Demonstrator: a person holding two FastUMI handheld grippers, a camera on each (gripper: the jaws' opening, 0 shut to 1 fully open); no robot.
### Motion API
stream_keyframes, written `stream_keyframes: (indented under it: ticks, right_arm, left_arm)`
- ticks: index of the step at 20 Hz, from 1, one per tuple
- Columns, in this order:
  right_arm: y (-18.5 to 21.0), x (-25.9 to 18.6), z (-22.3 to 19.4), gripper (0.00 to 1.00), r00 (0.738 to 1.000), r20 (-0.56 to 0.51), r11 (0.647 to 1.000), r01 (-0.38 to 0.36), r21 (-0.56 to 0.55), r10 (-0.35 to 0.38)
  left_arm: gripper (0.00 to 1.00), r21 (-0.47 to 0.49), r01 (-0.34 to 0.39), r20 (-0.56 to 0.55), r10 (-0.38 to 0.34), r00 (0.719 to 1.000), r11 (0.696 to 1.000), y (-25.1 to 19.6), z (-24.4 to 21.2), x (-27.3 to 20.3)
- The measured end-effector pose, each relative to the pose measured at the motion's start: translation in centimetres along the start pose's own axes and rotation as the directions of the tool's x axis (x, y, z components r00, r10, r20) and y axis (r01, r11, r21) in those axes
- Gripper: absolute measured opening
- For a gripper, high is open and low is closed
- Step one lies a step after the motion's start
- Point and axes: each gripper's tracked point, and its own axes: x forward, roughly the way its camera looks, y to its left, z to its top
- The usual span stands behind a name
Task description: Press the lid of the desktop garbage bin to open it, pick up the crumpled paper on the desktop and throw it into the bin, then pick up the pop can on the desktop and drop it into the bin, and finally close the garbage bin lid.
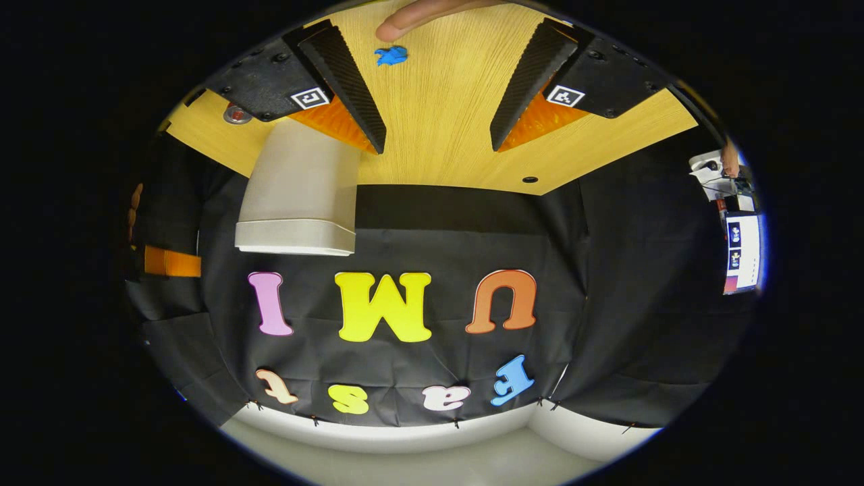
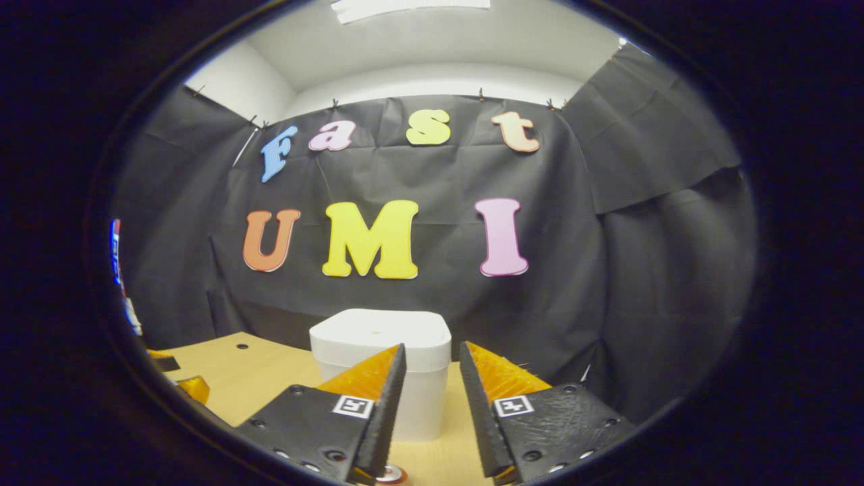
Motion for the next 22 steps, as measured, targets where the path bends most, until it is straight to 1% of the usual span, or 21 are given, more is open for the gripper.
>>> stream_keyframes:
  ticks: [1, 2, 3, 4, 5, 6, 9, 11, 13, 14, 17, 20, 22]
  right_arm:
    - [0.5, 1.3, 0.9, 0.41, 1.0, 0.017, 1.0, -0.001, -0.023, 0.001]
    - [1.7, 1.9, 1.4, 0.19, 0.999, 0.02, 0.999, -0.033, -0.021, 0.033]
    - [3.3, 2.7, 1.6, 0.12, 0.996, 0.009, 0.996, -0.092, -0.004, 0.092]
    - [4.3, 3.5, 1.4, 0.0, 0.992, -0.017, 0.992, -0.128, 0.014, 0.128]
    - [5.2, 4.0, 1.5, 0.0, 0.985, -0.038, 0.985, -0.168, 0.031, 0.169]
    - [5.7, 4.4, 1.8, 0.0, 0.981, -0.048, 0.981, -0.186, 0.052, 0.189]
    - [5.8, 5.7, 2.2, 0.0, 0.983, -0.077, 0.981, -0.155, 0.114, 0.164]
    - [5.9, 5.9, 1.9, 0.0, 0.983, -0.109, 0.985, -0.137, 0.108, 0.149]
    - [7.1, 5.9, 1.5, 0.0, 0.967, -0.141, 0.975, -0.201, 0.093, 0.213]
    - [8.0, 6.4, 1.4, 0.0, 0.96, -0.162, 0.973, -0.219, 0.078, 0.229]
    - [8.5, 8.2, 0.8, 0.0, 0.945, -0.233, 0.973, -0.227, 0.035, 0.229]
    - [9.2, 9.1, -0.7, 0.0, 0.915, -0.32, 0.969, -0.239, 0.067, 0.248]
    - [9.5, 9.8, -1.7, 0.0, 0.902, -0.358, 0.97, -0.227, 0.087, 0.243]
  left_arm:
    - [1.0, 0.001, -0.007, -0.006, 0.007, 1.0, 1.0, 0.3, -0.2, 0.1]
    - [1.0, 0.002, -0.015, -0.012, 0.015, 1.0, 1.0, 0.6, -0.3, 0.2]
    - [1.0, 0.005, -0.021, -0.014, 0.021, 1.0, 1.0, 0.8, -0.4, 0.4]
    - [1.0, 0.009, -0.026, -0.016, 0.026, 1.0, 1.0, 1.0, -0.5, 0.4]
    - [1.0, 0.013, -0.032, -0.017, 0.032, 0.999, 0.999, 1.3, -0.5, 0.6]
    - [1.0, 0.017, -0.037, -0.02, 0.037, 0.999, 0.999, 1.6, -0.6, 0.7]
    - [1.0, 0.015, -0.05, -0.027, 0.05, 0.998, 0.999, 2.3, -0.7, 0.9]
    - [1.0, 0.01, -0.058, -0.029, 0.058, 0.998, 0.998, 2.7, -0.7, 0.8]
    - [1.0, 0.005, -0.063, -0.03, 0.063, 0.998, 0.998, 3.1, -0.7, 0.8]
    - [1.0, -0.007, -0.062, -0.034, 0.061, 0.998, 0.998, 3.2, -0.7, 0.8]
    - [1.0, -0.046, -0.034, -0.041, 0.032, 0.999, 0.998, 2.6, -0.8, 0.8]
    - [1.0, -0.031, -0.032, -0.05, 0.03, 0.998, 0.999, 2.6, -1.1, 0.8]
    - [1.0, -0.014, -0.036, -0.057, 0.035, 0.998, 0.999, 2.6, -1.2, 0.8]
